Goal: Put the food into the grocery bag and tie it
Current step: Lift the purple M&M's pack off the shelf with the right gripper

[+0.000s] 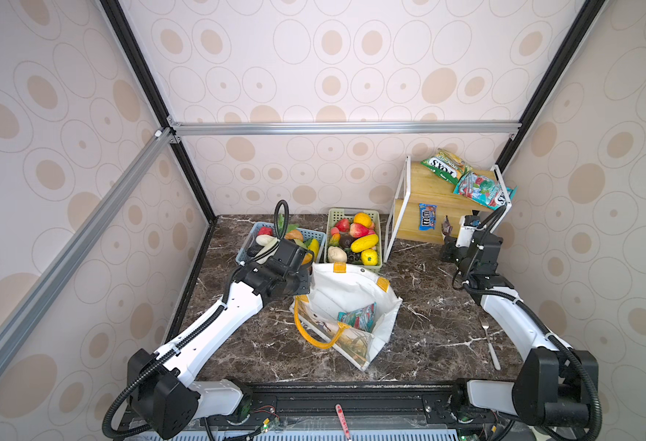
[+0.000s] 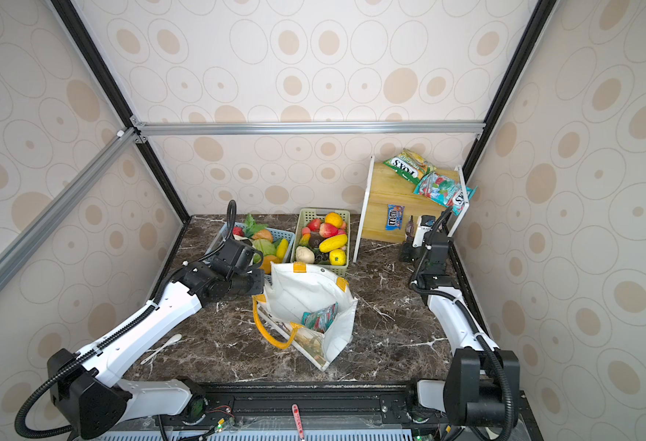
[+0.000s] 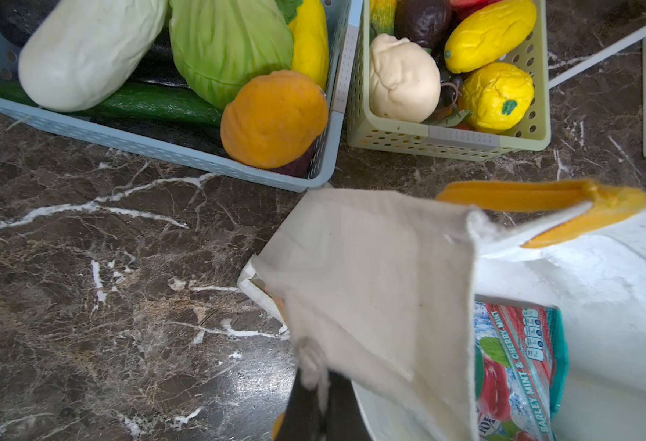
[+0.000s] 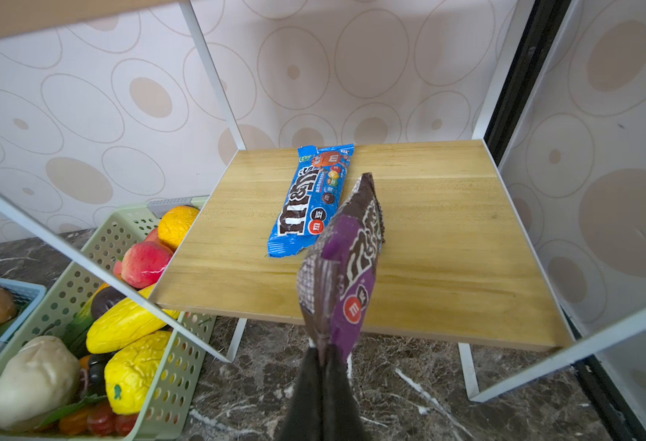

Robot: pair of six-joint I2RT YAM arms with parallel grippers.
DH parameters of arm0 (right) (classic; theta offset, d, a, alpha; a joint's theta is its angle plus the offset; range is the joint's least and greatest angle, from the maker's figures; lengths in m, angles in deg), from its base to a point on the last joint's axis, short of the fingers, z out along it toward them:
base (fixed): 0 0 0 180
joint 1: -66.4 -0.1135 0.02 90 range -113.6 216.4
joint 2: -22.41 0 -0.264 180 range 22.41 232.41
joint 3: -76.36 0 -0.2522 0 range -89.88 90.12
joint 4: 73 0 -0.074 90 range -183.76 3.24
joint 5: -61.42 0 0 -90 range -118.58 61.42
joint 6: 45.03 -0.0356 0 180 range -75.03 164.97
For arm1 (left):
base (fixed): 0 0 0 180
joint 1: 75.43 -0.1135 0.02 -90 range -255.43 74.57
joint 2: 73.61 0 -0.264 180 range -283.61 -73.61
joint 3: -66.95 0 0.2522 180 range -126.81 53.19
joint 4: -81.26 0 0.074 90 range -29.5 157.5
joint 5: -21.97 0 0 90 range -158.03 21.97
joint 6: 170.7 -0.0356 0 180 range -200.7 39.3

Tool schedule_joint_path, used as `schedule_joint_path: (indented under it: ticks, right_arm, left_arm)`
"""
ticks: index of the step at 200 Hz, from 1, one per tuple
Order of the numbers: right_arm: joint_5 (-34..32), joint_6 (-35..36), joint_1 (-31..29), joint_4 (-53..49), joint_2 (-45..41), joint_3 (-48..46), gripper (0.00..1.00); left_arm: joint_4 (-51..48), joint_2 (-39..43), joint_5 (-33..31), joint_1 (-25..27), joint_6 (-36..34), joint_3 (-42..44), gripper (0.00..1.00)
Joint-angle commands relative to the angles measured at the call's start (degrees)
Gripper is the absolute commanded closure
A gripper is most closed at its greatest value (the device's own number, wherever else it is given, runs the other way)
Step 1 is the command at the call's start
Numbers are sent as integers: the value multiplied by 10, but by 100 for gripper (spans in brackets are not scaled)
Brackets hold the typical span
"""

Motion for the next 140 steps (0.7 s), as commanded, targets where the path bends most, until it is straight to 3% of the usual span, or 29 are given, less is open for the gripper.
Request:
schedule_joint_path:
  ticks: [1, 140]
  right_arm:
    - [21, -17, 1, -34, -23, 27, 100]
    - [117, 8, -41, -220, -24, 169, 100]
  left_arm:
    - [10, 13, 0, -3, -10, 0, 100]
    - [21, 20, 3, -3, -8, 9, 100]
